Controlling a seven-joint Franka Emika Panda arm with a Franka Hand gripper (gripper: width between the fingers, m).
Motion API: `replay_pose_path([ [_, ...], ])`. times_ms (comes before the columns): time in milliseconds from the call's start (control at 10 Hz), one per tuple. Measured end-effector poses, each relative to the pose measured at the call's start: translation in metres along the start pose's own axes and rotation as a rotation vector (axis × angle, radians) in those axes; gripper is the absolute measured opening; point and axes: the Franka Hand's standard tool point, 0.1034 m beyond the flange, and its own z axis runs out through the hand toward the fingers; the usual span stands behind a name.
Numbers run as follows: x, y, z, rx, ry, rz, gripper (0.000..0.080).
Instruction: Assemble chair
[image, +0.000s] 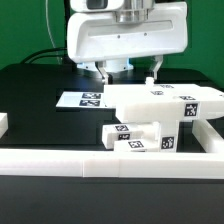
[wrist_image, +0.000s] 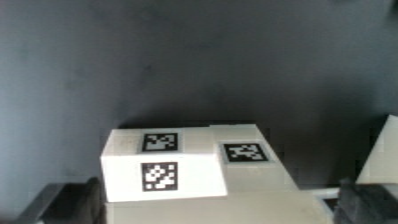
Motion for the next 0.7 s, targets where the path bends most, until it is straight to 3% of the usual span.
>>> replay_pose_path([
  [200,-0.011,-0.033,0.000,0.017,-0.005,0.082,0.0649],
  [300,-0.008,-0.045,0.006,-0.005,0.022,0.067,0.0649],
  [700,-0.009,-0.045,0.008,-0.001,0.014,0.116,0.0649],
])
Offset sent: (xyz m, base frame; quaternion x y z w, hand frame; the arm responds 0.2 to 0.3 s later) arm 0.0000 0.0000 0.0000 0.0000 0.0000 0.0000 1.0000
